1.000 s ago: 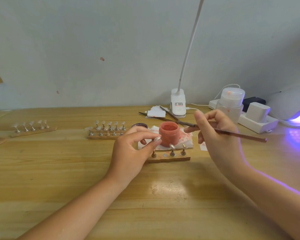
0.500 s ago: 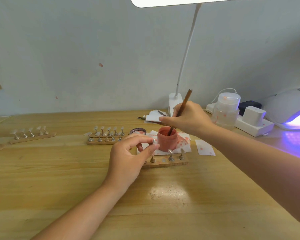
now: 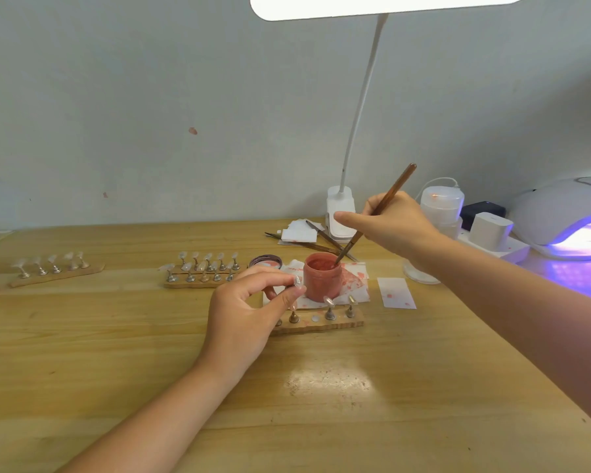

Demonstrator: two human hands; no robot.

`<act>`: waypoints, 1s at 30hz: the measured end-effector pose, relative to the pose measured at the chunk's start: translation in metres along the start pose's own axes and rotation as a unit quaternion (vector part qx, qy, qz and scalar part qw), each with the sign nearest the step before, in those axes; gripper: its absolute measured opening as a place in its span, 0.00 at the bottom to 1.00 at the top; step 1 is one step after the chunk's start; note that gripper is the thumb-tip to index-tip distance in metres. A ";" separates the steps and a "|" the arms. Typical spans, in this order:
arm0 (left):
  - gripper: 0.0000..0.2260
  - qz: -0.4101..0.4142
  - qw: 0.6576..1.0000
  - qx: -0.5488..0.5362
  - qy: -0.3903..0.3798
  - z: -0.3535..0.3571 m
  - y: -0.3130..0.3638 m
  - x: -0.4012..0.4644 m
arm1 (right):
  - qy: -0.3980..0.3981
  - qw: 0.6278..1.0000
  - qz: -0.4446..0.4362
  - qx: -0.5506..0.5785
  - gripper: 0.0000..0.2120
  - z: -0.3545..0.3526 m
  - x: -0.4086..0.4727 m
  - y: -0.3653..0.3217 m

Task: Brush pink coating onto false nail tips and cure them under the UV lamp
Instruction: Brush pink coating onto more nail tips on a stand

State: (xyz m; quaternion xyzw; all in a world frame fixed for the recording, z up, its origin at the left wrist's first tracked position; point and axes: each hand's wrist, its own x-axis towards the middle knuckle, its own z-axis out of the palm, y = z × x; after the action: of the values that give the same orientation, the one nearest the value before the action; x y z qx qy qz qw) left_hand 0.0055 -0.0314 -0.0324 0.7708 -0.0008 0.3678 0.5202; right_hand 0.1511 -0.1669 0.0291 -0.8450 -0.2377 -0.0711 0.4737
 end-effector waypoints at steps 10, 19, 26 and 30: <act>0.08 -0.009 1.000 0.016 0.004 0.000 -0.001 0.000 | 0.026 0.999 -0.012 0.018 0.17 -0.013 0.000 0.007; 0.09 -0.003 0.999 0.039 0.001 0.000 -0.003 0.000 | 0.059 0.964 -0.098 0.241 0.16 -0.001 -0.057 -0.005; 0.11 0.016 0.998 0.064 -0.001 0.001 -0.007 0.002 | 0.079 0.941 -0.312 0.102 0.14 0.026 -0.106 0.013; 0.11 0.010 0.999 0.050 -0.002 0.001 -0.007 0.002 | 0.062 0.938 -0.326 0.103 0.25 0.029 -0.107 0.019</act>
State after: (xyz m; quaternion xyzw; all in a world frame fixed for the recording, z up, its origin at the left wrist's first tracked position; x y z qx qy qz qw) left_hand 0.0100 -0.0283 -0.0374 0.7965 0.0092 0.3709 0.4774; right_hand 0.0633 -0.1869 -0.0383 -0.6612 -0.4765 -0.2493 0.5231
